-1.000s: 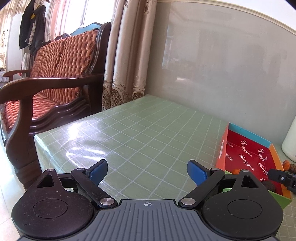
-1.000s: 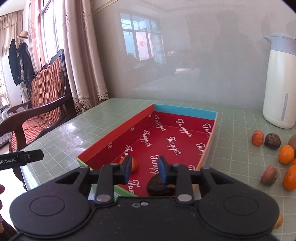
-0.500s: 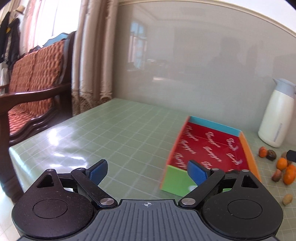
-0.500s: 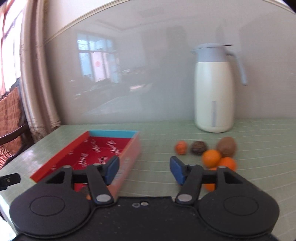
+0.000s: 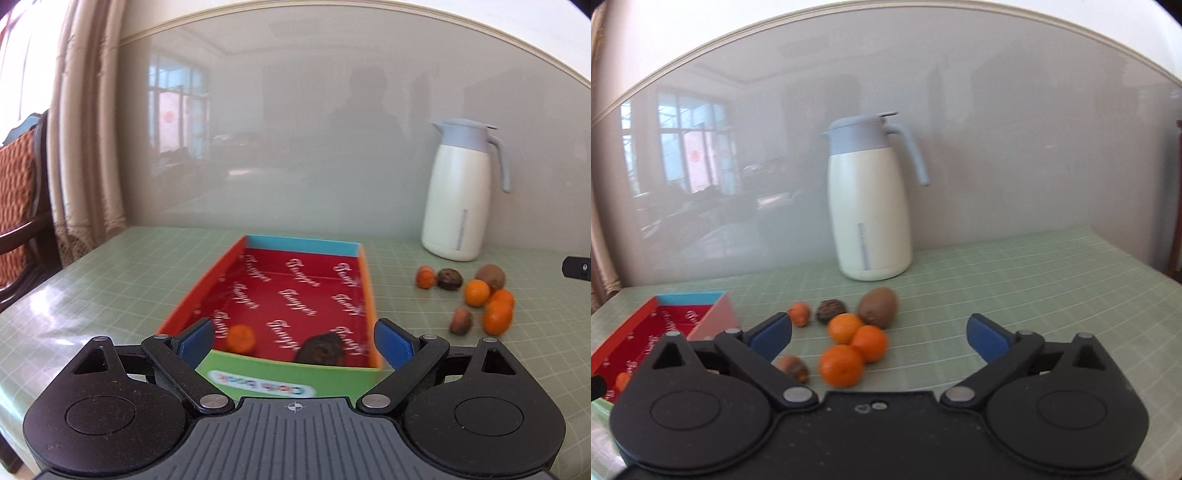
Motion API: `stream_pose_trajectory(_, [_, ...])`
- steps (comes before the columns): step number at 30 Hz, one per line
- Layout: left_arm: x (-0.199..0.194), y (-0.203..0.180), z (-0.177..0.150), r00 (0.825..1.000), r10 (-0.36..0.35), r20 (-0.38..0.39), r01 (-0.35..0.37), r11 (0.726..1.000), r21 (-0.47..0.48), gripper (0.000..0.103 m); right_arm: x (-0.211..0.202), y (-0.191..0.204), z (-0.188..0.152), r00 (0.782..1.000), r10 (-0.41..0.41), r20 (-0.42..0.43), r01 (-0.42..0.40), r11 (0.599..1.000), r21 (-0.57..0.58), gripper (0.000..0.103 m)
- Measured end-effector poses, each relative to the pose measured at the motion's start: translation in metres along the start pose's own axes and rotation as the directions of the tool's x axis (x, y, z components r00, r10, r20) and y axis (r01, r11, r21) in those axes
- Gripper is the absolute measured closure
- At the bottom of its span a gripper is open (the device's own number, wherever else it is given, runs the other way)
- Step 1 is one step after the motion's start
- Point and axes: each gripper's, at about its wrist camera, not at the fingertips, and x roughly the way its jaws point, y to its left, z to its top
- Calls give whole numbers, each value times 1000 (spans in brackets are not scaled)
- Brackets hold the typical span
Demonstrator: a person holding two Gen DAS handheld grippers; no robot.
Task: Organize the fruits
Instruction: 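Move the left tool to the small tan round fruit and grasp it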
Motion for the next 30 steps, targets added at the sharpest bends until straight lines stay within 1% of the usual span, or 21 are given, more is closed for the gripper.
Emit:
stream_pose_trajectory(5, [1, -31, -2, 998, -58, 1, 58, 997, 55, 11, -4, -28, -2, 993, -118, -10, 118, 993, 30, 0])
stream_pose_trajectory(10, [4, -63, -6, 991, -129, -24, 131, 987, 94, 11, -9, -54, -4, 971, -239, -14, 240, 970, 41, 0])
stream_pose_trajectory(13, [6, -83, -10, 985, -165, -40, 169, 978, 124, 11, -12, -65, -7, 944, -330, -8, 330, 944, 21, 0])
stream_pose_trajectory(15, [9, -97, -13, 982, -183, -53, 189, 970, 150, 11, -11, -72, -8, 918, -397, -8, 397, 918, 7, 0])
stream_pose_trajectory(17, [10, -109, -16, 978, -197, -71, 206, 964, 170, 11, -11, -79, -10, 897, -442, -15, 442, 897, -1, 0])
stream_pose_trajectory(18, [12, -115, -18, 975, -206, -81, 217, 960, 175, 11, -12, -82, -11, 890, -456, -18, 456, 890, -2, 0])
stream_pose_trajectory(19, [13, -120, -19, 972, -216, -90, 229, 957, 177, 11, -13, -85, -12, 888, -460, -21, 460, 888, 0, 0])
stream_pose_trajectory(23, [16, -138, -24, 965, -235, -117, 253, 949, 188, 11, -18, -91, -14, 895, -447, -17, 447, 895, 11, 0])
stream_pose_trajectory(28, [24, -150, -29, 954, -258, -156, 282, 947, 156, 11, -24, -98, -12, 902, -431, -3, 431, 902, 36, 0])
stream_pose_trajectory(30, [27, -152, -30, 952, -260, -159, 283, 948, 145, 11, -26, -101, -11, 904, -427, 1, 427, 903, 49, 0])
